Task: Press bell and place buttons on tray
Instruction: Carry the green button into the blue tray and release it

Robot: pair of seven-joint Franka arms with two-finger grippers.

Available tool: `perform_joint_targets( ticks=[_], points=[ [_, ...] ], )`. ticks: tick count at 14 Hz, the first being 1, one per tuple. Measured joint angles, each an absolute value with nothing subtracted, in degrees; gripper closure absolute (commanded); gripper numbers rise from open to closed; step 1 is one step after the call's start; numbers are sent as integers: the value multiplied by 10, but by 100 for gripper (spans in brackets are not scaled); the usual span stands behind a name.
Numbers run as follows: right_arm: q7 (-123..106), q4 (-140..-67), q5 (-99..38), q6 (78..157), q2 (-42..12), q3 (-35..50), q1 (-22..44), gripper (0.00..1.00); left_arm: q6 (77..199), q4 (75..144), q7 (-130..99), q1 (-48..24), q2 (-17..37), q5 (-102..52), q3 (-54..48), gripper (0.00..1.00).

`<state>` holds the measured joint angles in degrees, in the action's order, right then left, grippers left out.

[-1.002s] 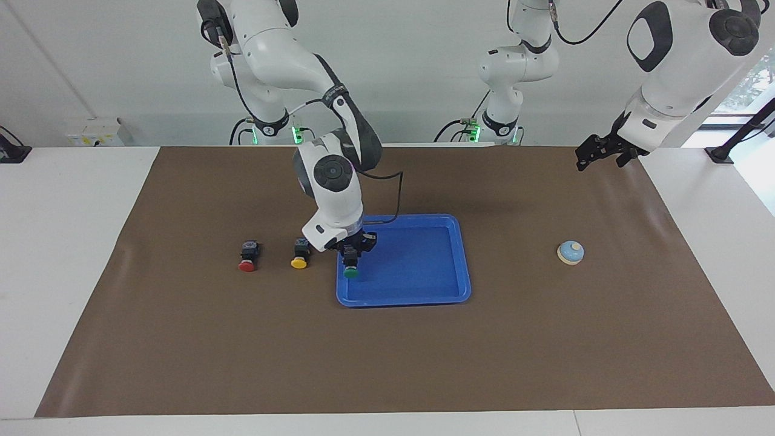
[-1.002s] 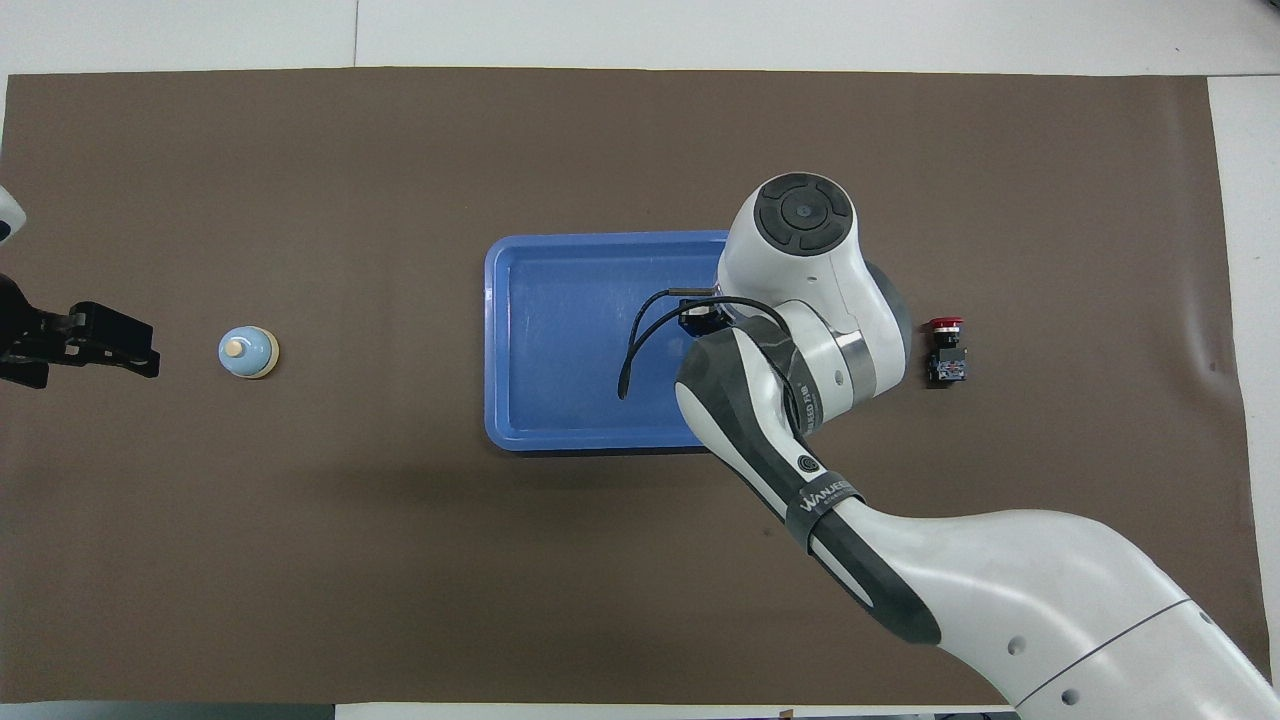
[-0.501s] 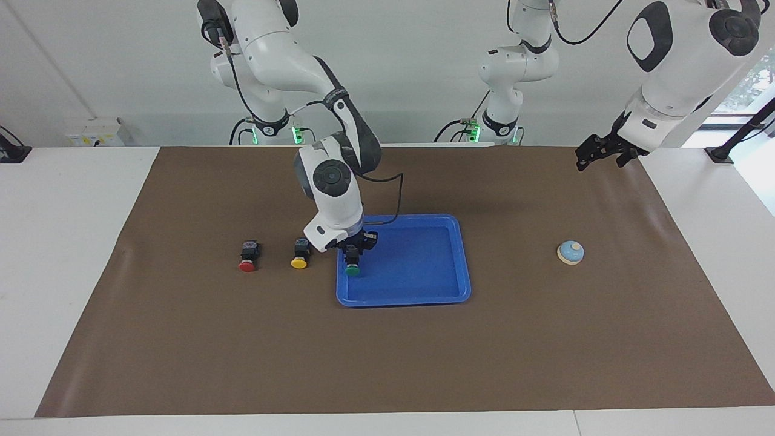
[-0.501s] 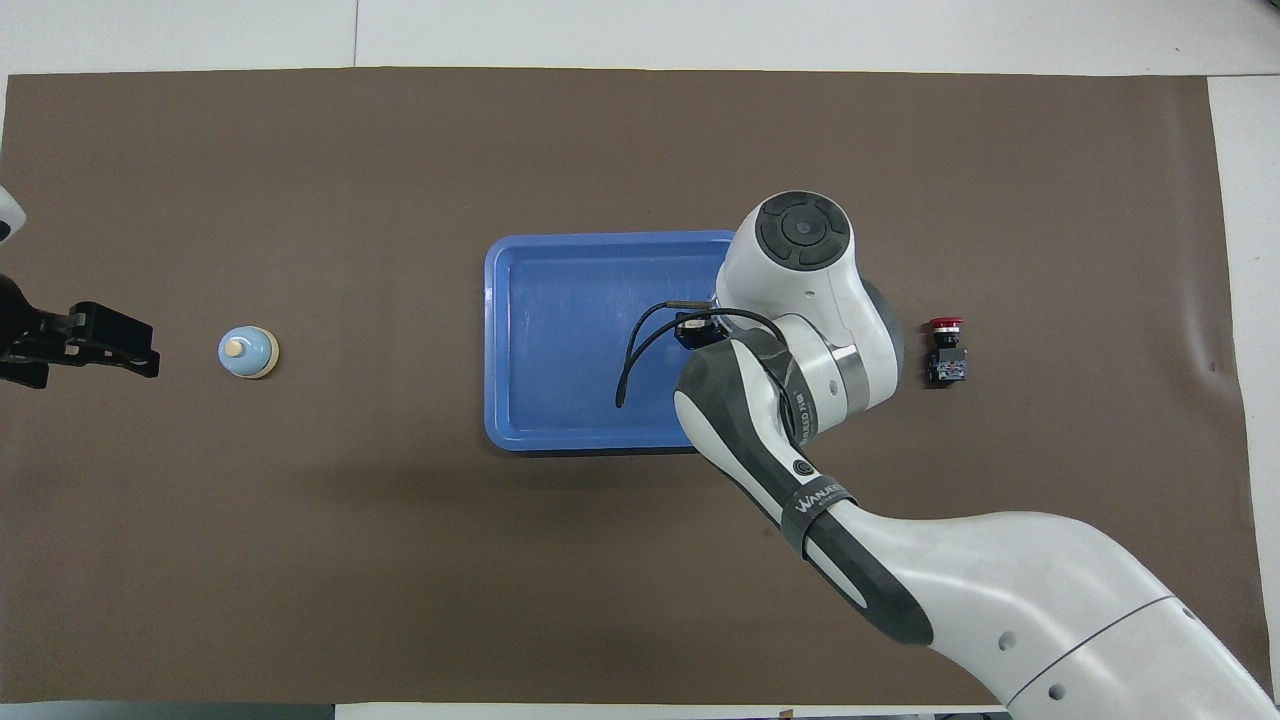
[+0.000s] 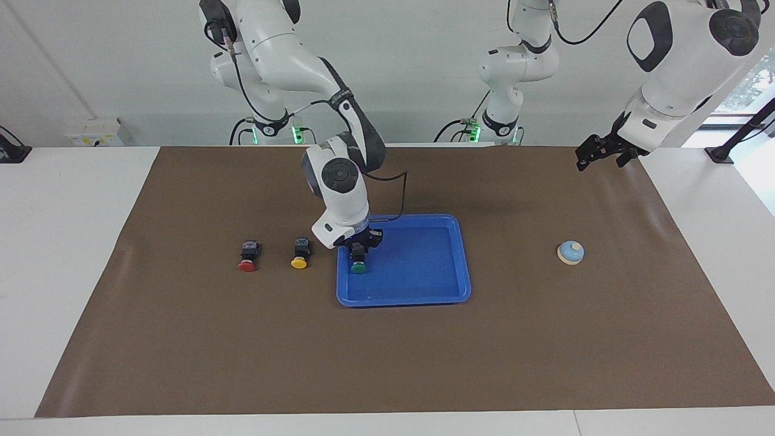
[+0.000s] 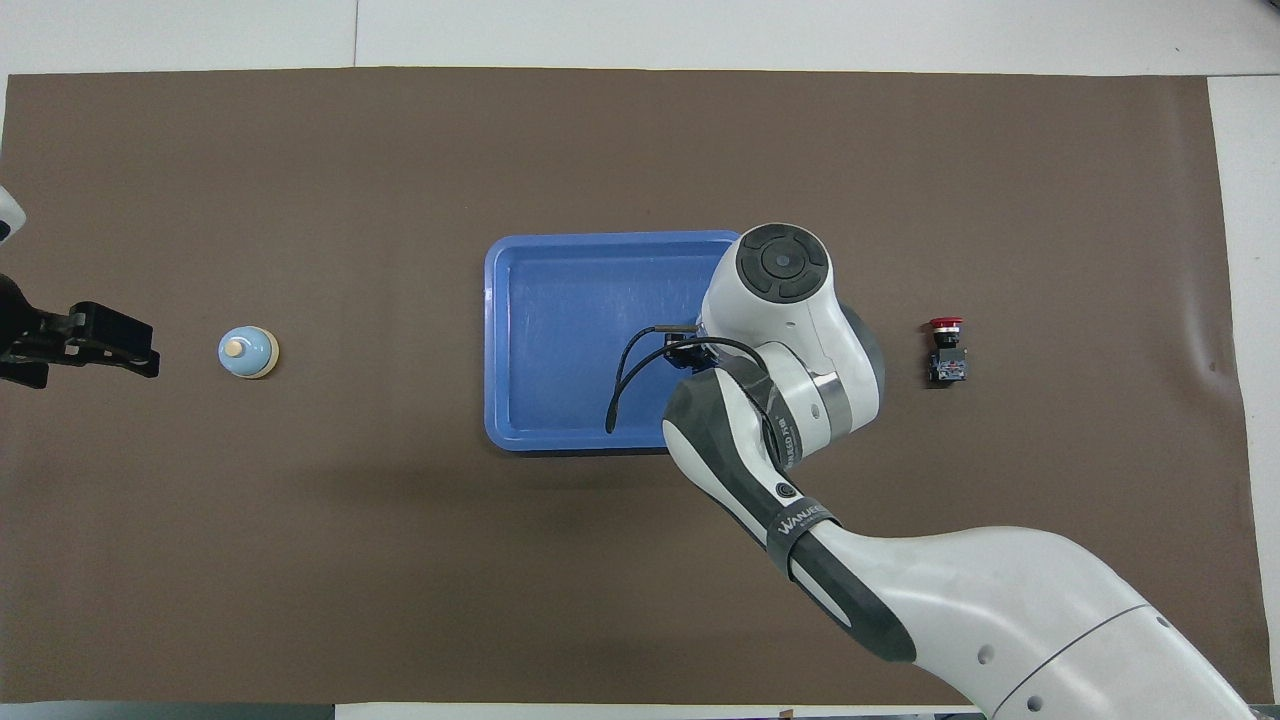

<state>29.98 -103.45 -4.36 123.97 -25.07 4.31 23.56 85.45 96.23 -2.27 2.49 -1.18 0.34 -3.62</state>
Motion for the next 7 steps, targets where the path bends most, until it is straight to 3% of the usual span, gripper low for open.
perform_joint_targets(
  ticks=[3,7],
  points=[
    [300,-1031,-44,1233,-245,42,236,0,855,962,-23,25,-12,3,-36,0],
    [294,-995,-16,1160,-213,29,212,0,855,962,-23,25,-12,3,-36,0]
  ],
)
